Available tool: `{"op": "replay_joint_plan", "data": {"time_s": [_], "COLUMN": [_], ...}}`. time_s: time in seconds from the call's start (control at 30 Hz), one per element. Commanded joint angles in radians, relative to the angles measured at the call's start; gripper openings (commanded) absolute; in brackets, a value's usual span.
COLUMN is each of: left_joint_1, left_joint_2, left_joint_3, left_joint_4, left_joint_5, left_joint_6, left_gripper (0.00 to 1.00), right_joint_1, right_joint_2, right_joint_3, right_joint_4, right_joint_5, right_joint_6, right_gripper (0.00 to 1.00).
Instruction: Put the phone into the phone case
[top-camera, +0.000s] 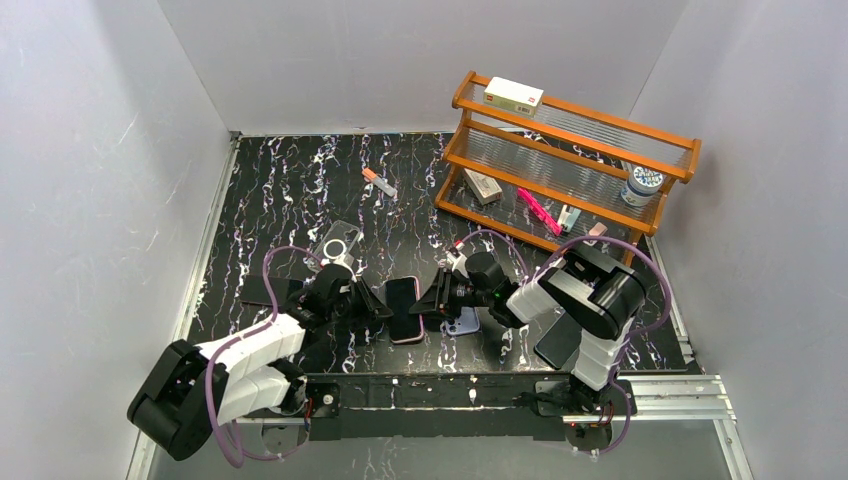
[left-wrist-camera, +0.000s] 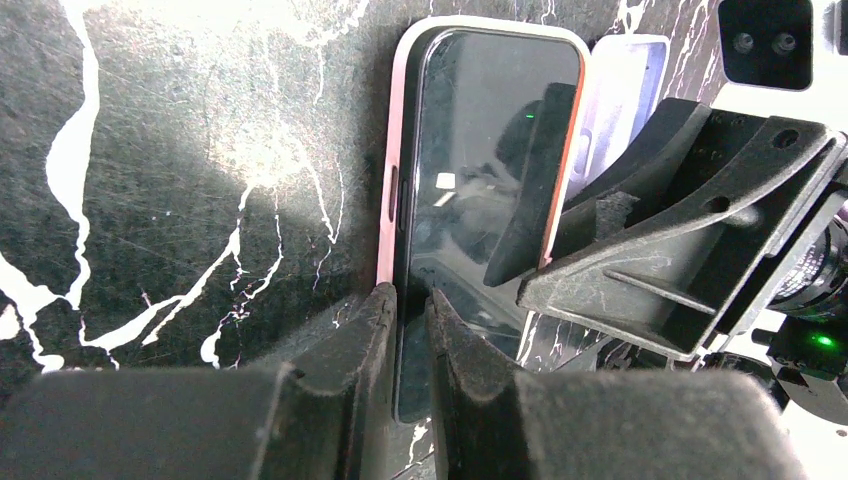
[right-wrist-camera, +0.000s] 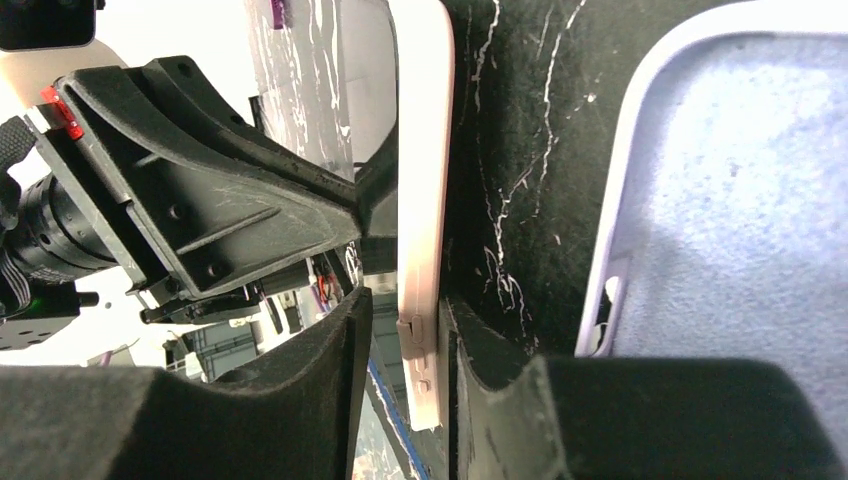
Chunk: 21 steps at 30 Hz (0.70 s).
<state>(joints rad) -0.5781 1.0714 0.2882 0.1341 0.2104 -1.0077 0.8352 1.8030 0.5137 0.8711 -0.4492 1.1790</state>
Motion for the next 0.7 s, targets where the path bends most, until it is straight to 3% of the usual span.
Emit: {"op": "replay_joint_plan", "data": {"time_s": [0.0,0.47,0.67], "left_joint_1": [-0.026,-0.026,-0.026], "left_joint_2": [0.012,0.019,0.001], "left_joint_3": [-0.027,-0.050,-0.023], "left_joint_4": [-0.002,0.100,0.046], "left_joint_5": [0.096,0.154,0.128], "left_joint_6": [-0.016,-0.086,-0.070], "left_gripper": [0.13,0.11,0.12], "right_joint_1": [0.015,0.019,0.022], "right_joint_2": [-0.003,0.007,-0.008], "right_joint_3": [0.049,0.051,0.059], "right_joint_4": [0.057,0.083,0.078], "right_joint_5": [-0.028,-0.035,-0.053], "right_joint_6": [-0.004,-0.020,-0.030], "right_gripper": [0.38,0.39,0.32]}}
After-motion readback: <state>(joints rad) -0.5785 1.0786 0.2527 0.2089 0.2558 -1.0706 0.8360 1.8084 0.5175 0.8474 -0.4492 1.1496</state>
